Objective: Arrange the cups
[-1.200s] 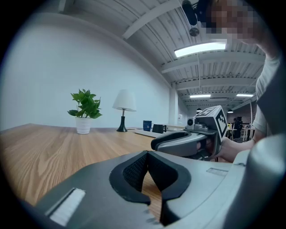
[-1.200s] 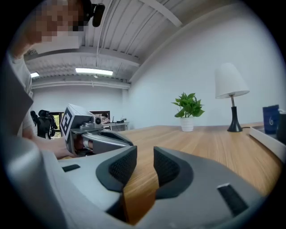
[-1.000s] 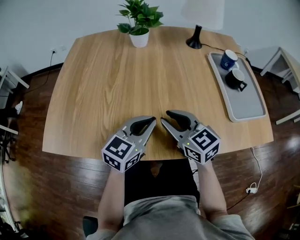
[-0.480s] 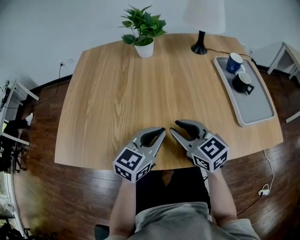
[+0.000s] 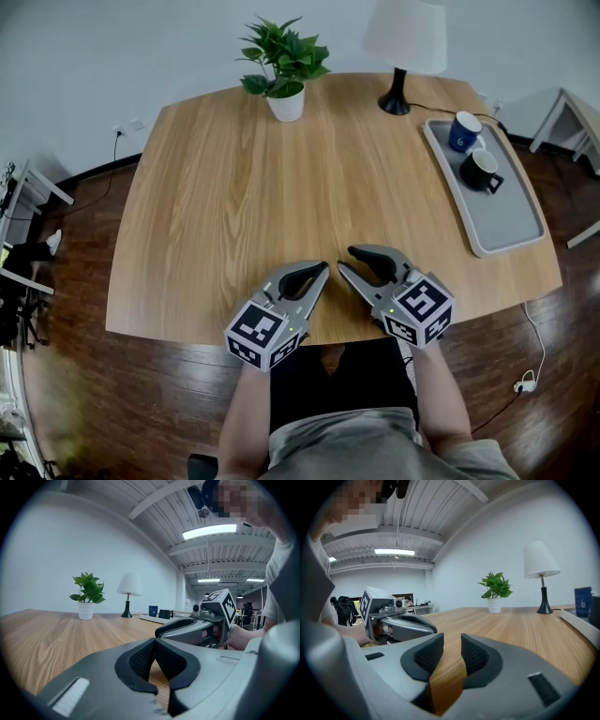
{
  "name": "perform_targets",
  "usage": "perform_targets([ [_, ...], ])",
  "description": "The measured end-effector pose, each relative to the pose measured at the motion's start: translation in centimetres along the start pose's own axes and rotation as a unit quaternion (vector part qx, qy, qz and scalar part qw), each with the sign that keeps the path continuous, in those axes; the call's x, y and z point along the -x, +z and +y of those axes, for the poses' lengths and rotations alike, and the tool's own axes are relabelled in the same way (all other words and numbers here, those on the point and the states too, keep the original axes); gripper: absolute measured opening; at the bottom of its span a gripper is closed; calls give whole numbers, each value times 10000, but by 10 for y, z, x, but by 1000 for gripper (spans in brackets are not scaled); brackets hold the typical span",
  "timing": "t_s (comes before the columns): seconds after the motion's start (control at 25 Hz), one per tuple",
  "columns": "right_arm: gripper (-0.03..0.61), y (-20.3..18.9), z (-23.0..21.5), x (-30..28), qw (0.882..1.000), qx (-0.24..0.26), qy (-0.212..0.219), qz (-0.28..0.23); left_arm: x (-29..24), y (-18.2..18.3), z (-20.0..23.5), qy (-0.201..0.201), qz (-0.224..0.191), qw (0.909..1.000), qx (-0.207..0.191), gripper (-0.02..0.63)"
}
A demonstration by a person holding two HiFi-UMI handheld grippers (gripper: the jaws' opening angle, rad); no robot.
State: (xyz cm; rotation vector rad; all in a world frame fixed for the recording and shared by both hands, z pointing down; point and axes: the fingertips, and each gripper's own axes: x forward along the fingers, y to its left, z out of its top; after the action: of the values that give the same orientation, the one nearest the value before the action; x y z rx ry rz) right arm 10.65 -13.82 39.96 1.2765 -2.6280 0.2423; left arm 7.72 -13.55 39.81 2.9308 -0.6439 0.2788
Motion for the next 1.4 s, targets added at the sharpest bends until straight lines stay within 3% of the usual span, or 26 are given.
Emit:
perform_targets([
  [1.4,109,0,-1,0,9999,-77,-50,-121,1,-1,2,18,35,10000,-20,9],
])
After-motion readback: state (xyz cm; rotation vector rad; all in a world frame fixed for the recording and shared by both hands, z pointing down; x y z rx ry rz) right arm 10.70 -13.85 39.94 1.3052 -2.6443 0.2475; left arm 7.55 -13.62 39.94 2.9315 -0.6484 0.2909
